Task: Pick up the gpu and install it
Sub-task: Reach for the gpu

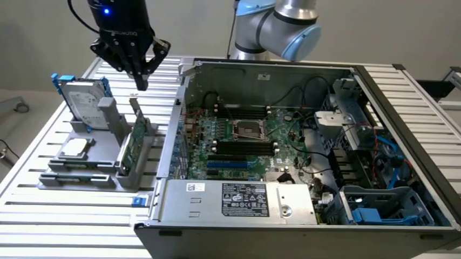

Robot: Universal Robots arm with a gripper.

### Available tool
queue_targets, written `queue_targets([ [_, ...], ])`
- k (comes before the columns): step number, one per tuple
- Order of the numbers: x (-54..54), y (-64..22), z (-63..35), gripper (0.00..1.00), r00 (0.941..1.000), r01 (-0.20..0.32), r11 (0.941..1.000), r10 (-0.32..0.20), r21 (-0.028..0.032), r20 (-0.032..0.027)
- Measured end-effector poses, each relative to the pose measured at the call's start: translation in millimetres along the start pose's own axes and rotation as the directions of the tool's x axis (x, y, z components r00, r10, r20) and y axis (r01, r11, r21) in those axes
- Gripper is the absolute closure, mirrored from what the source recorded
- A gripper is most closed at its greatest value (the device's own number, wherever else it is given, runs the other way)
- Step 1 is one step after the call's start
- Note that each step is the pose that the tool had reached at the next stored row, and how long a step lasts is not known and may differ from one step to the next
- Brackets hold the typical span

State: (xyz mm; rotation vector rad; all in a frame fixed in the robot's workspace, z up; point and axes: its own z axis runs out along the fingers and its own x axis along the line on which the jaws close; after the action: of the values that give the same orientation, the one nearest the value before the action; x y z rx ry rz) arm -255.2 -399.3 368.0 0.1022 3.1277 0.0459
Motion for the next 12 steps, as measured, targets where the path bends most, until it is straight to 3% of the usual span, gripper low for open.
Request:
queue_targets([
  [7, 20.8, -3.5, 5.8, 0.89, 1.0000, 0.000, 1.0000, 0.000, 0.0048, -0.0042],
  [12, 25.0, -10.7, 10.6, 0.89, 0.9998, 0.000, 1.0000, 0.000, 0.0058, -0.0202],
])
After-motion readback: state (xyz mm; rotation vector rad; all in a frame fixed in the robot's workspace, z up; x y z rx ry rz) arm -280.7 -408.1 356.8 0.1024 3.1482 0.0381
